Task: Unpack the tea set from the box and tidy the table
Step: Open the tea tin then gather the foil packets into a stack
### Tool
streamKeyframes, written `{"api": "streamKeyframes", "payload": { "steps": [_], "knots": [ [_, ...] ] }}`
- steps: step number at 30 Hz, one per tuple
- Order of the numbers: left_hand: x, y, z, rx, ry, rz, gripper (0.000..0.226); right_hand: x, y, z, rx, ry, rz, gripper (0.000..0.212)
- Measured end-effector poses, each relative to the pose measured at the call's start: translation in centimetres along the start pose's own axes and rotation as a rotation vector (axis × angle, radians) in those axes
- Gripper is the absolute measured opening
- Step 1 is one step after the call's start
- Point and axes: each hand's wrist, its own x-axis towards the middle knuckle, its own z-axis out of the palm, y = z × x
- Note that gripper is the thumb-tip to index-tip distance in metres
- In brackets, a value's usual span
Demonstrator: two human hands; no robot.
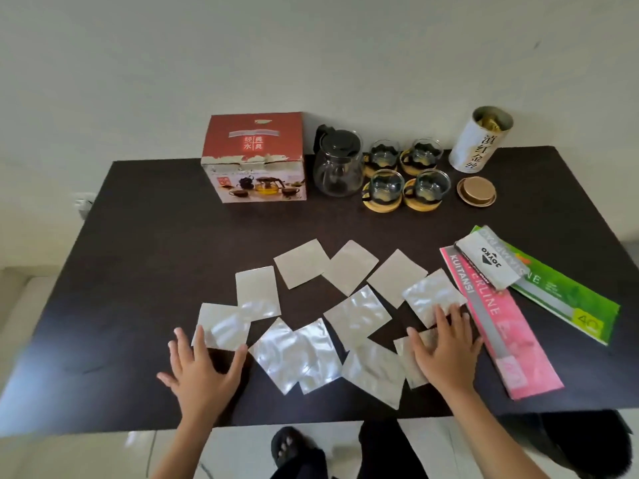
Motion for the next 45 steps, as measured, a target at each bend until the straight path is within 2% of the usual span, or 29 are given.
{"api": "streamKeyframes", "payload": {
  "steps": [3,7,10,13,15,18,21,25,29,32,34,36,39,41,43,45],
  "knots": [
    [0.2,-1.6,0.4,0.085,-0.073,0.118,0.092,-1.4,-2.3,0.9,-0.024,-0.033,0.069,0.08],
    [-0.9,1.1,2.4,0.12,-0.132,0.256,0.092,-3.5,-7.2,2.6,0.031,-0.021,0.121,0.063],
    [-2.4,4.2,3.8,0.05,-0.175,0.248,0.093,-4.5,-10.6,3.5,0.16,-0.006,0.083,0.068],
    [-3.3,6.2,4.3,-0.12,-0.179,0.256,0.096,-4.2,-12.0,3.3,0.393,0.017,0.009,0.059],
    [-2.9,6.7,4.1,-0.162,-0.143,0.309,0.098,-2.7,-11.3,2.5,0.438,0.074,-0.006,0.059],
    [-0.1,6.8,3.6,-0.138,-0.079,0.312,0.102,1.5,-9.1,0.8,0.358,0.114,0.088,0.061],
    [3.2,7.3,3.3,-0.106,-0.084,0.256,0.107,5.8,-7.5,-0.4,0.229,0.002,0.175,0.064],
    [3.9,10.3,4.3,-0.12,-0.179,0.286,0.1,6.4,-9.0,0.8,0.218,-0.133,0.123,0.062],
    [2.5,13.9,5.2,-0.409,-0.308,0.278,0.088,3.5,-11.9,2.1,0.433,-0.206,-0.081,0.062],
    [1.5,13.6,4.1,-0.575,-0.265,0.229,0.085,4.5,-12.5,1.8,0.576,-0.133,-0.106,0.054],
    [0.3,11.7,3.0,-0.521,-0.187,0.237,0.093,7.2,-13.1,1.4,0.536,-0.102,-0.135,0.052],
    [-1.2,9.1,2.2,-0.354,-0.17,0.318,0.106,10.4,-14.3,1.2,0.384,-0.157,-0.234,0.057],
    [-3.6,6.2,2.3,0.013,-0.275,0.451,0.128,13.5,-16.2,1.7,0.14,-0.339,-0.395,0.065],
    [-4.4,5.4,3.3,0.2,-0.337,0.496,0.133,13.8,-16.7,2.3,0.028,-0.435,-0.453,0.066],
    [-4.5,5.4,4.0,0.271,-0.344,0.481,0.132,12.8,-16.5,2.8,-0.016,-0.457,-0.47,0.066],
    [-4.1,6.1,4.5,0.27,-0.314,0.433,0.131,11.0,-15.9,2.9,0.041,-0.448,-0.466,0.062]
  ]
}}
